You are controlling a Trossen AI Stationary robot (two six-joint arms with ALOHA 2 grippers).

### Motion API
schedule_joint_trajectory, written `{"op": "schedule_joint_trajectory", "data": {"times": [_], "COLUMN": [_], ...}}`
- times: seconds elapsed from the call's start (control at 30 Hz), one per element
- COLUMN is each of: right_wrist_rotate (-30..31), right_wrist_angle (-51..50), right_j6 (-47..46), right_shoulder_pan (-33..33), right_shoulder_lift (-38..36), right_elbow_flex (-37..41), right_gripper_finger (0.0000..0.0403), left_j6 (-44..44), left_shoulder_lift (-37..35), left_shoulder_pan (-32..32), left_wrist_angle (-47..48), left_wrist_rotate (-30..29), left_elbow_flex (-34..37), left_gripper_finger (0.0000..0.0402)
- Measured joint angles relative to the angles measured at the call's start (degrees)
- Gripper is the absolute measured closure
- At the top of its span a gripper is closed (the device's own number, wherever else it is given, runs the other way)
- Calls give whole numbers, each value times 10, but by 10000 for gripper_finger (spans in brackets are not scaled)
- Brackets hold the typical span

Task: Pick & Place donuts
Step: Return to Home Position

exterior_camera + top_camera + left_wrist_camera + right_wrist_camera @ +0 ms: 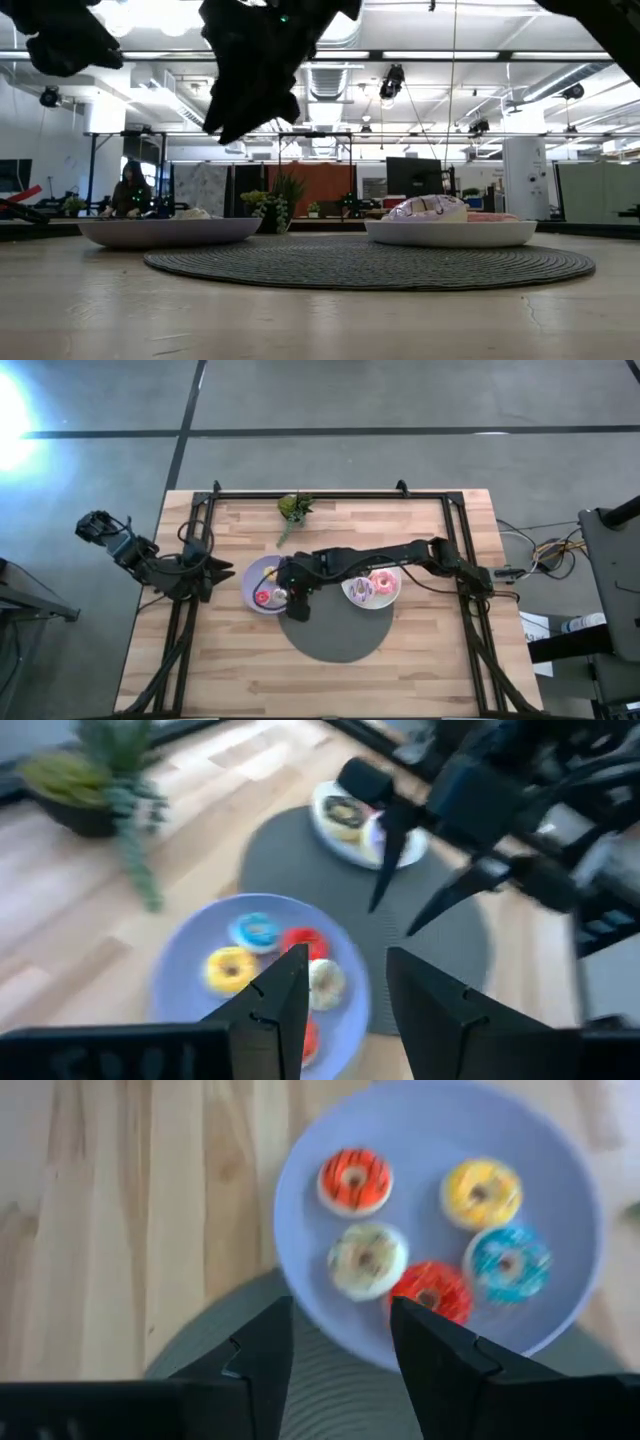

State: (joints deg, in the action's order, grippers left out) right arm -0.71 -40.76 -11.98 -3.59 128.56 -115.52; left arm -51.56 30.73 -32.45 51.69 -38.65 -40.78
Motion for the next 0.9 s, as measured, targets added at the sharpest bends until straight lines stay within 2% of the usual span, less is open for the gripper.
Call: {"op": "schedule_joint_trajectory", "data": {"times": [0.1,0.2,0.3,0.37,0.47,0.67,0.8,0.9], "right_wrist_rotate": [-1,15,64,104,143,143,131,128], "right_wrist_angle": [45,99,137,149,165,165,170,197], "right_j6": [-19,-51,-90,-109,-122,-195,-316,-343], "right_shoulder_pan": [-13,-30,-48,-60,-76,-86,-88,-103], "right_shoulder_lift": [-37,-96,-169,-217,-289,-401,-477,-521], "right_elbow_flex": [72,152,237,291,355,439,476,509], "right_gripper_finger": [251,258,265,268,271,272,275,275], "left_j6": [1,26,71,95,104,100,75,37], "left_shoulder_lift": [-16,-24,-24,-21,-20,-22,-31,-36], "left_shoulder_pan": [0,0,3,10,32,87,90,89], "left_wrist_angle": [-102,-270,-429,-497,-519,-517,-511,-509], "left_wrist_rotate": [22,40,35,23,20,46,45,63], "left_elbow_flex": [52,122,187,218,241,251,229,214], "left_gripper_finger": [291,298,308,314,322,330,330,330]}}
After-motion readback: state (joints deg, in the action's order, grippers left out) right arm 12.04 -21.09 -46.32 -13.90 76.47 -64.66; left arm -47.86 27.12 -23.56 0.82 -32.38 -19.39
